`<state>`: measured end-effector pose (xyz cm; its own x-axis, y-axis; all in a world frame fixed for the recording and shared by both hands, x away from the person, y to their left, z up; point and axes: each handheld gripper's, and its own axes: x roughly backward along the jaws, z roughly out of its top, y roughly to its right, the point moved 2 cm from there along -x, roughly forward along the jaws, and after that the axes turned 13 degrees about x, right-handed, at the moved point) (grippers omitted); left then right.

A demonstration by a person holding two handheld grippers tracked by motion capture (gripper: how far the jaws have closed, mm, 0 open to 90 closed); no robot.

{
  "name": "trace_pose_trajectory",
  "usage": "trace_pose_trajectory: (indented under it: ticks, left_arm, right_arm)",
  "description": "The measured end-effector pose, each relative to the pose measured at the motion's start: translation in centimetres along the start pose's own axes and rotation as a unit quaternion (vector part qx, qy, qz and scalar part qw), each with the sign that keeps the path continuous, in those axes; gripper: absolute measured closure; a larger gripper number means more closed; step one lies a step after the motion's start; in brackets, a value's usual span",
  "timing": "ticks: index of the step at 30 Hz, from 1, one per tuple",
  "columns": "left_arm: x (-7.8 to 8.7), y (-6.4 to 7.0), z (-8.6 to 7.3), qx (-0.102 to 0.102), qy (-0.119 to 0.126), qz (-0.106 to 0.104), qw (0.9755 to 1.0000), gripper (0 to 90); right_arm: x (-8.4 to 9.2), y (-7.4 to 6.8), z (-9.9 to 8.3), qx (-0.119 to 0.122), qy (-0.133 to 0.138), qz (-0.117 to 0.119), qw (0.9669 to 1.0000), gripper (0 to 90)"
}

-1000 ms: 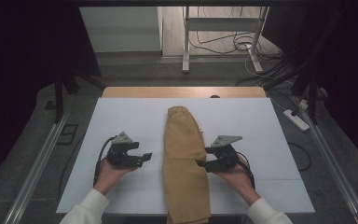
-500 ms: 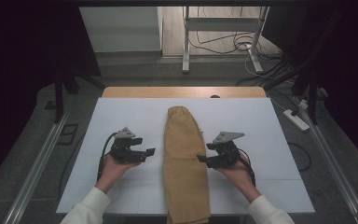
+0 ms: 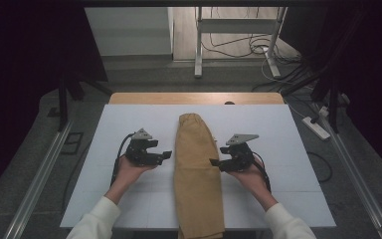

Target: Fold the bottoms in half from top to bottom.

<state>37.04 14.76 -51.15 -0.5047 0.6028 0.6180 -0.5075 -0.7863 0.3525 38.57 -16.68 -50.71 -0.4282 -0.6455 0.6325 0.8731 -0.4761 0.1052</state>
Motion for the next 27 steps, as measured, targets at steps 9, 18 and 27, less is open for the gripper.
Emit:
trace_pose_trajectory:
  ticks: [9,18,27]
  left_arm:
    - [-0.9,-0.2,0.3,-0.005,-0.008,0.008,0.9999,22.4]
    - [-1.6,-0.5,1.2,0.000,-0.004,0.005,1.0000,22.4]
    - [-2.6,-0.6,2.4,-0.005,-0.005,0.001,1.0000,22.3]
  right_arm:
    - [-0.7,1.3,0.5,-0.009,0.004,-0.007,0.9999,34.2]
    - [-1.1,2.0,0.7,-0.011,0.000,-0.010,0.9999,34.2]
    - [-1.9,2.6,1.3,-0.007,-0.003,-0.012,0.9999,34.4]
